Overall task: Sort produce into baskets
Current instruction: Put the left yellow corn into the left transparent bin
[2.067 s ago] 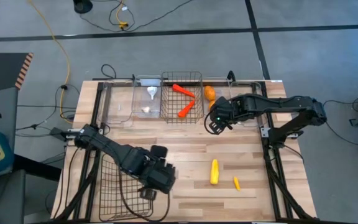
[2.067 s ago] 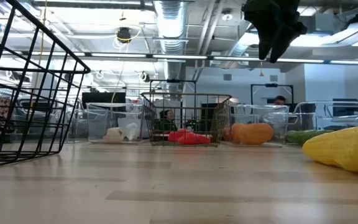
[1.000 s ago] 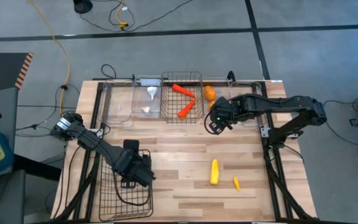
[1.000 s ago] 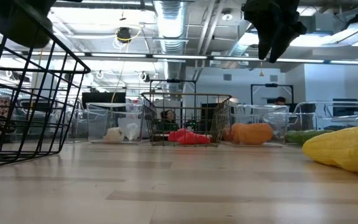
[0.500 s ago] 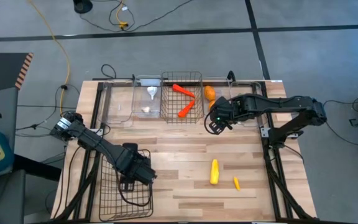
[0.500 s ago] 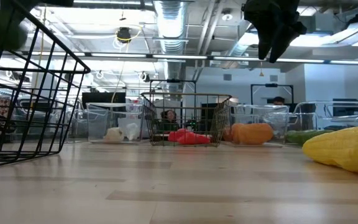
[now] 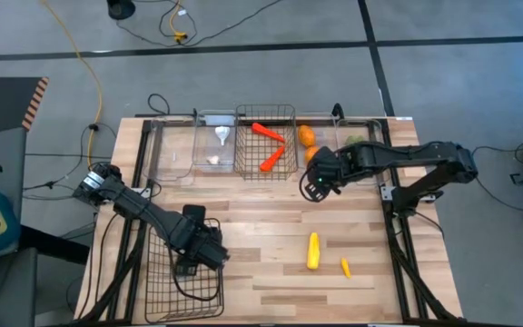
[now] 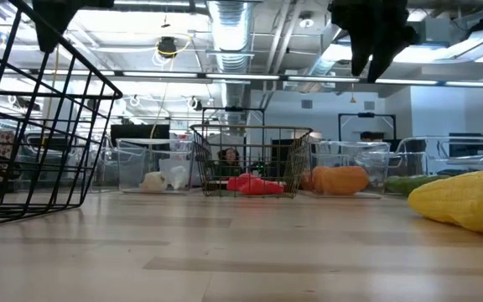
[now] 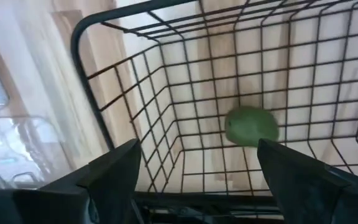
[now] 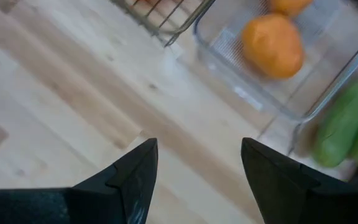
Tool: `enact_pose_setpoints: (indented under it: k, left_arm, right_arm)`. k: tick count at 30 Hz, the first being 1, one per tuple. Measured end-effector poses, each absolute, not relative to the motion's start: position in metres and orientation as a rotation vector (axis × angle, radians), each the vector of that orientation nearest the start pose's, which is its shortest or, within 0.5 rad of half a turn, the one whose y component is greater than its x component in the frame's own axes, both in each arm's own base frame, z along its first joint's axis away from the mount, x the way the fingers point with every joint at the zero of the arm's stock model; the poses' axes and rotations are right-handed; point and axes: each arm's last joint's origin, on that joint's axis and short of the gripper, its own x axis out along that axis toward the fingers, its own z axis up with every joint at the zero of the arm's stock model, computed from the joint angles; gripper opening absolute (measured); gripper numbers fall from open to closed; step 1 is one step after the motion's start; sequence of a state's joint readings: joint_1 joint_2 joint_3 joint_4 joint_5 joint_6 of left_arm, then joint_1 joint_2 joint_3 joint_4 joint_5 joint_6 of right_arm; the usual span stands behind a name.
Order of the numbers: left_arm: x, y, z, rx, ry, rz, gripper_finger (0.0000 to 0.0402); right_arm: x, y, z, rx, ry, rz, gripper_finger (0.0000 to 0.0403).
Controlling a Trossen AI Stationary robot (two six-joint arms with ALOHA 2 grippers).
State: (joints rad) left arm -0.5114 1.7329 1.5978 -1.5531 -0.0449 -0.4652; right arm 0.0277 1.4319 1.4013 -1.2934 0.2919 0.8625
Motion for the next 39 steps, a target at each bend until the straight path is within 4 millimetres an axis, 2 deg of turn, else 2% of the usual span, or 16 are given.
enact_pose_setpoints:
  k: [8, 16, 22, 27, 32, 39]
  left_arm:
    - [0.267, -0.147, 0.294, 0.048, 1.635, 0.052, 0.0311]
    - [0.282, -0.152, 0.294, 0.05, 1.482, -0.011, 0.0311]
    - [0.294, -0.154, 0.295, 0.065, 1.368, -0.087, 0.0311]
    - [0.304, -0.157, 0.298, 0.13, 1.25, -0.142, 0.0311]
    - [0.312, -0.159, 0.301, 0.216, 1.139, -0.161, 0.0311]
    - [0.316, -0.161, 0.303, 0.263, 1.078, -0.195, 0.0311]
  right_arm:
    - [0.251, 0.038, 0.325, 0.645, 1.084, -0.744, 0.026]
    - [0.253, 0.089, 0.314, 0.744, 1.077, -0.721, 0.026]
    - [0.267, 0.131, 0.289, 0.803, 1.092, -0.697, 0.026]
    - [0.275, 0.16, 0.262, 0.834, 1.182, -0.715, 0.026]
    - [0.278, 0.179, 0.235, 0.839, 1.245, -0.791, 0.026]
    - [0.287, 0.193, 0.205, 0.85, 1.25, -0.86, 0.026]
